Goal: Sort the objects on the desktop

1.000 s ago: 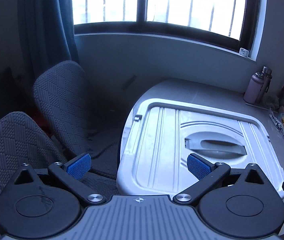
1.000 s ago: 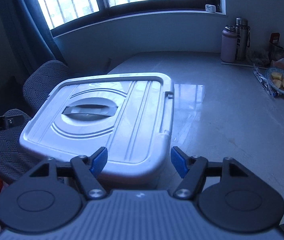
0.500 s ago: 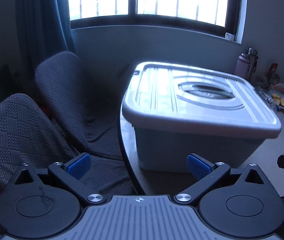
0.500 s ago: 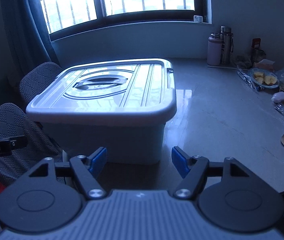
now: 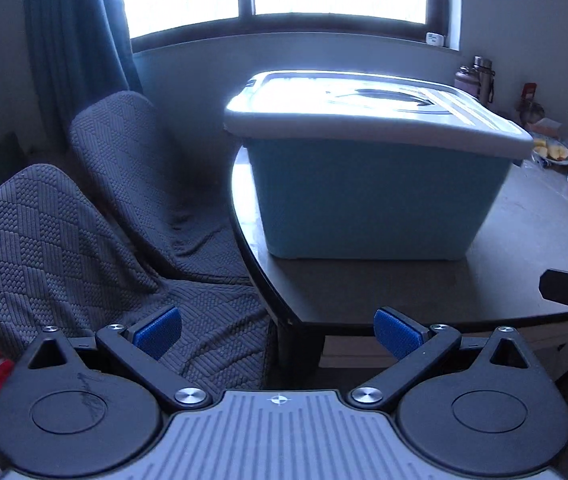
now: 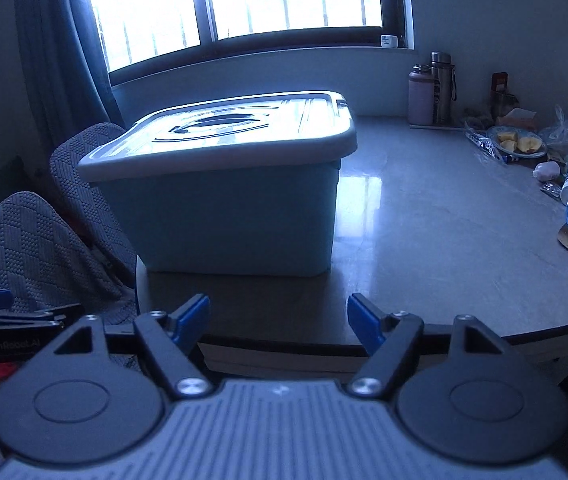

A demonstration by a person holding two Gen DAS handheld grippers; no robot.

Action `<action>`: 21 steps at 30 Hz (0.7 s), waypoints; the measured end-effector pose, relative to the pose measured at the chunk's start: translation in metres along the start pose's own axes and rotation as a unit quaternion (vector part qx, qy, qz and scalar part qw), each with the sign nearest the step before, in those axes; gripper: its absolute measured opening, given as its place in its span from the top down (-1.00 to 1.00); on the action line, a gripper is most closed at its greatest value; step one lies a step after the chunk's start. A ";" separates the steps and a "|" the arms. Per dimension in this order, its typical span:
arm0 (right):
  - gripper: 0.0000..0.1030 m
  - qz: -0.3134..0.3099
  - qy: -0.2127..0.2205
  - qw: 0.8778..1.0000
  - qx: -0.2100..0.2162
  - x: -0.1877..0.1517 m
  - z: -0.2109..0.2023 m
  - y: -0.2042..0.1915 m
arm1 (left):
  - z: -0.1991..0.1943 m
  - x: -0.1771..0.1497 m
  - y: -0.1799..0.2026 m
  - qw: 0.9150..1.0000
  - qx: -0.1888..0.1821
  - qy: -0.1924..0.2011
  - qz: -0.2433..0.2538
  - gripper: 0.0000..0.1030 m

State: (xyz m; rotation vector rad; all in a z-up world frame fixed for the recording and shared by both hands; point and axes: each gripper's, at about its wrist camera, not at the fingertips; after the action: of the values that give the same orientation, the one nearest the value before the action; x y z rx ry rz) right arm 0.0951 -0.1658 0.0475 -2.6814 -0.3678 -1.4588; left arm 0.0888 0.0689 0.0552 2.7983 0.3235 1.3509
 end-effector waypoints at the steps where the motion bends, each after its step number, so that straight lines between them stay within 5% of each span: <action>1: -0.47 -0.001 0.004 1.000 0.000 -0.003 -0.002 -0.001 | -0.002 -0.003 0.002 1.000 -0.001 0.004 0.005 -1.00; 21: -0.48 -0.014 0.030 0.999 -0.030 -0.059 -0.014 -0.016 | -0.006 -0.061 0.003 0.999 0.010 0.030 0.018 -1.00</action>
State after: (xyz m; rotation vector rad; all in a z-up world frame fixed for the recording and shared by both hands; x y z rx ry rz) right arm 0.0493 -0.1629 0.0052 -2.6815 -0.3643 -1.5804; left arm 0.0479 0.0539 0.0118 2.7965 0.2917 1.4501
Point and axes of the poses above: each gripper's, at about its wrist camera, not at the fingertips, and z roughly the way its jaws point, y to its right, x to its top, and after that the axes turned 13 degrees about -z, right-handed
